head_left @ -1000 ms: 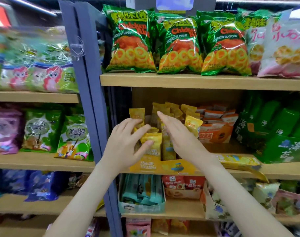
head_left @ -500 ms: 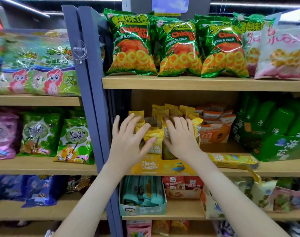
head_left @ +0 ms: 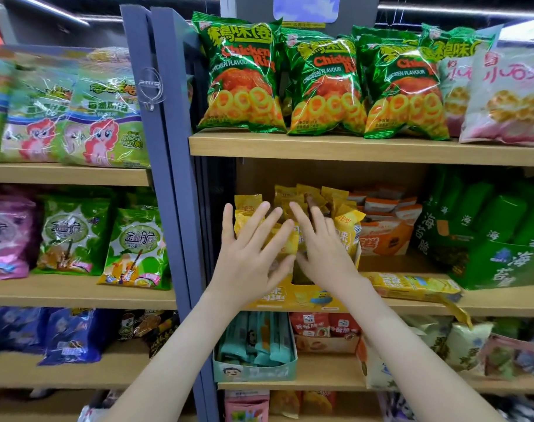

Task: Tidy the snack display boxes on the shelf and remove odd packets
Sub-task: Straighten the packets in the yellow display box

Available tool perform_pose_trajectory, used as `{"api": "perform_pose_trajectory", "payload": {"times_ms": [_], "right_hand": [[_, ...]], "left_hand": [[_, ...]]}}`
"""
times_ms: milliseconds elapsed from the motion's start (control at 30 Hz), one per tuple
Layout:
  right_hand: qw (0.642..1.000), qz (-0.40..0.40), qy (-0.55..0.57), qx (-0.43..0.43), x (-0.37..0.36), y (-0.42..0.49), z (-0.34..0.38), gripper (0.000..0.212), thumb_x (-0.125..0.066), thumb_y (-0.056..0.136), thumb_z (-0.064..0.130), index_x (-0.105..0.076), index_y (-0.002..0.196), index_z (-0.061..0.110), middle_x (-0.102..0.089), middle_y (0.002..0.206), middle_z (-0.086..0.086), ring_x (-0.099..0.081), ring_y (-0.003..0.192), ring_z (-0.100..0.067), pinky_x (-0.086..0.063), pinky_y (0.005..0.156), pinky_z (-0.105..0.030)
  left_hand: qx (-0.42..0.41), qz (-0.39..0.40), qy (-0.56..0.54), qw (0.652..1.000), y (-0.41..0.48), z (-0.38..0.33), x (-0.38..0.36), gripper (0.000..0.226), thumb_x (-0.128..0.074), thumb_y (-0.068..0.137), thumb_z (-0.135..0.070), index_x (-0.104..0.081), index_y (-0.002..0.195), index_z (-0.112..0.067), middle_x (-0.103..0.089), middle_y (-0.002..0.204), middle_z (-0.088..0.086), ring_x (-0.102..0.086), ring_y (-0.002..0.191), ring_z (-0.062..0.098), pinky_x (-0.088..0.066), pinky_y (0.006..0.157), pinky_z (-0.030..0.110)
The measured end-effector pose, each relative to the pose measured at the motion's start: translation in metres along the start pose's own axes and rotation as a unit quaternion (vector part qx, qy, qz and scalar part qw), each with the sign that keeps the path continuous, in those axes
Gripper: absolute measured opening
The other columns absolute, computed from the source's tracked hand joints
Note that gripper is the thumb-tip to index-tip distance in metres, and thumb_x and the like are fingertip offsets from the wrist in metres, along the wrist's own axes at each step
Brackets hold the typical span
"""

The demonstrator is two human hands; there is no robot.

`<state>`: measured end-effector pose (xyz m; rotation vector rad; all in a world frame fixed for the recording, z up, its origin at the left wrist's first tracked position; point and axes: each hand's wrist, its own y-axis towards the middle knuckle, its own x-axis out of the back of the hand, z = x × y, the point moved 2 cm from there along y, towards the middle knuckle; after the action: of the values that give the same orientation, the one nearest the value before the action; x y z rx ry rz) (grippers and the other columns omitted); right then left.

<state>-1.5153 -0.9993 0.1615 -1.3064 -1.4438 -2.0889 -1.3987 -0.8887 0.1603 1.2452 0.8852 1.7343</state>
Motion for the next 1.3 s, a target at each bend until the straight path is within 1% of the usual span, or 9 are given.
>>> {"api": "perform_pose_trajectory", "payload": {"times_ms": [133,267,567,700,800,900,1033,1167,1300], "right_hand": [[0.999,0.031,-0.041,0.003,0.000,0.007,0.004,0.067,-0.050,0.092,0.017,-0.021,0.152,0.021,-0.023,0.154,-0.010,-0.025,0.129,-0.029,-0.040,0.103,-0.040],[1.000,0.014,0.019,-0.012,-0.006,0.006,0.000,0.064,-0.053,0.093,0.018,-0.025,0.151,0.022,-0.023,0.154,-0.009,-0.020,0.130,-0.026,-0.037,0.107,-0.042],[0.959,-0.263,0.086,0.061,0.039,-0.016,0.008,0.064,-0.064,0.089,0.008,-0.034,0.145,0.017,-0.025,0.151,-0.007,-0.037,0.122,-0.023,-0.017,0.107,-0.015],[0.926,-0.366,0.081,0.045,0.070,-0.029,0.012,0.063,-0.060,0.090,0.014,-0.029,0.144,0.018,-0.026,0.147,-0.012,-0.024,0.128,0.005,-0.022,0.106,-0.019],[0.911,-0.397,0.100,0.045,0.089,-0.043,0.016,0.062,-0.060,0.092,0.017,-0.024,0.143,0.023,-0.026,0.147,-0.013,-0.020,0.136,0.004,-0.027,0.107,-0.027],[0.902,-0.404,0.142,0.058,0.104,-0.061,0.023,0.059,-0.060,0.094,0.019,-0.026,0.142,0.024,-0.025,0.149,-0.009,-0.024,0.138,-0.004,-0.043,0.099,-0.047],[0.911,-0.344,0.216,0.074,0.113,-0.093,0.040,0.060,-0.059,0.093,0.019,-0.027,0.144,0.024,-0.022,0.154,0.002,-0.024,0.140,-0.005,-0.046,0.094,-0.055],[0.928,-0.147,0.338,0.052,0.098,-0.136,0.039,0.059,-0.055,0.094,0.025,-0.030,0.148,0.027,-0.021,0.155,0.008,-0.025,0.143,-0.015,-0.045,0.101,-0.050],[0.905,0.036,0.421,-0.045,0.079,-0.170,0.009,0.040,-0.045,0.100,0.032,-0.038,0.135,0.050,-0.035,0.139,0.027,-0.029,0.134,0.003,-0.032,0.105,-0.014]], "left_hand": [[0.007,0.039,-0.015,0.999,0.002,0.000,-0.003,0.041,-0.057,0.092,-0.041,-0.068,0.118,-0.011,-0.068,0.116,0.012,-0.060,0.118,0.028,-0.017,0.114,0.065],[-0.002,0.023,-0.013,1.000,-0.004,0.006,0.001,0.034,-0.060,0.090,-0.039,-0.072,0.106,-0.011,-0.070,0.108,0.007,-0.062,0.111,0.025,-0.025,0.113,0.060],[0.020,-0.004,-0.005,1.000,-0.003,0.004,-0.007,0.039,-0.050,0.093,-0.041,-0.069,0.109,-0.011,-0.069,0.111,0.006,-0.057,0.117,0.023,-0.023,0.110,0.049],[0.048,0.013,-0.028,0.998,0.003,-0.006,-0.003,0.047,-0.051,0.092,-0.045,-0.066,0.122,-0.013,-0.064,0.125,0.007,-0.045,0.133,0.025,-0.014,0.113,0.050],[0.069,0.012,-0.064,0.995,0.005,-0.023,0.014,0.057,-0.051,0.089,-0.049,-0.056,0.136,-0.015,-0.053,0.141,0.006,-0.032,0.142,0.025,-0.008,0.114,0.052],[0.093,-0.009,-0.148,0.985,0.010,-0.049,0.044,0.062,-0.050,0.089,-0.046,-0.044,0.143,-0.017,-0.046,0.147,0.004,-0.027,0.145,0.023,-0.007,0.116,0.053],[0.133,0.011,-0.305,0.943,0.009,-0.095,0.073,0.070,-0.056,0.089,-0.037,-0.025,0.148,-0.014,-0.047,0.144,0.008,-0.042,0.135,0.022,-0.034,0.111,0.048],[0.287,0.081,-0.408,0.863,-0.015,-0.134,0.084,0.080,-0.062,0.093,-0.026,-0.005,0.147,-0.042,-0.053,0.138,0.003,-0.064,0.109,0.018,-0.057,0.084,0.040],[0.381,0.210,-0.450,0.780,-0.070,-0.169,0.087,0.077,-0.059,0.095,-0.030,-0.002,0.138,-0.059,-0.050,0.133,-0.013,-0.058,0.115,0.006,-0.051,0.094,0.028]]}}
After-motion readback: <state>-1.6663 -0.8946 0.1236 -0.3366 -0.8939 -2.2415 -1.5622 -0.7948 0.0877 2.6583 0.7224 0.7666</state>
